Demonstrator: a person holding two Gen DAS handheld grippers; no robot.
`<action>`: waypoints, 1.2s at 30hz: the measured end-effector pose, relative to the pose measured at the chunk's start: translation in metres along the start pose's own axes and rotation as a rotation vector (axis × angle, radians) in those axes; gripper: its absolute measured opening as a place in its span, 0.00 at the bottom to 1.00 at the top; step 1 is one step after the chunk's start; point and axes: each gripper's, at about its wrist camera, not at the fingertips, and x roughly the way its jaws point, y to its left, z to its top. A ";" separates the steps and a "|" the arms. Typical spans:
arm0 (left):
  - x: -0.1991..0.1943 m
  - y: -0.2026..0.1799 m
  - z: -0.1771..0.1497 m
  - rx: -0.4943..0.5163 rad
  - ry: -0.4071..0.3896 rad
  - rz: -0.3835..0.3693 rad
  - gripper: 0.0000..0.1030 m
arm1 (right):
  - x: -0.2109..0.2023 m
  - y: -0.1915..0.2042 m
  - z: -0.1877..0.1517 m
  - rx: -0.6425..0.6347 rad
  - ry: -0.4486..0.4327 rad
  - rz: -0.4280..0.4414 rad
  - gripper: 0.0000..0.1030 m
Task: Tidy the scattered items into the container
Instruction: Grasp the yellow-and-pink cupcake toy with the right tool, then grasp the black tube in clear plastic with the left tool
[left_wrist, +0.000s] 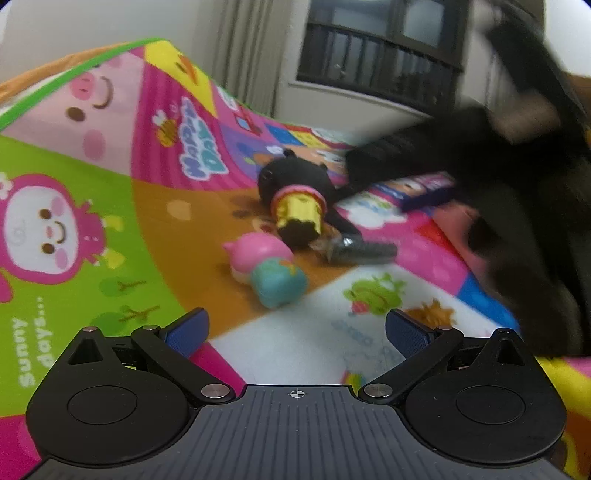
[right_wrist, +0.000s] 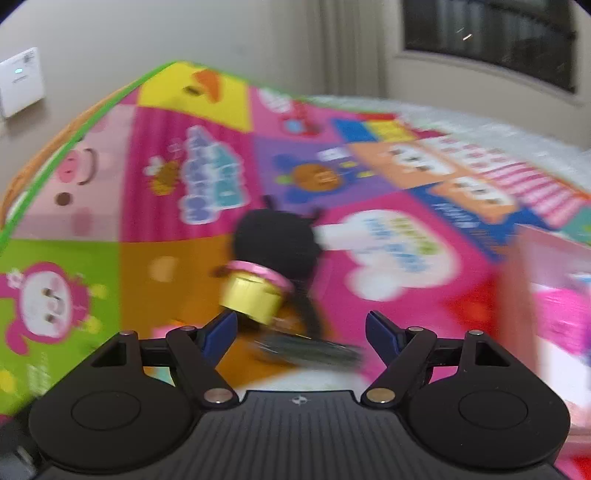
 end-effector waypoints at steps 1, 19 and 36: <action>0.001 -0.002 -0.001 0.010 0.005 0.000 1.00 | 0.013 0.006 0.007 0.010 0.019 0.034 0.76; 0.003 -0.001 -0.005 0.014 0.013 -0.004 1.00 | -0.093 -0.018 -0.041 -0.022 -0.038 -0.062 0.50; -0.005 -0.046 -0.004 0.142 -0.027 0.024 1.00 | -0.180 -0.049 -0.231 -0.172 -0.297 -0.452 0.51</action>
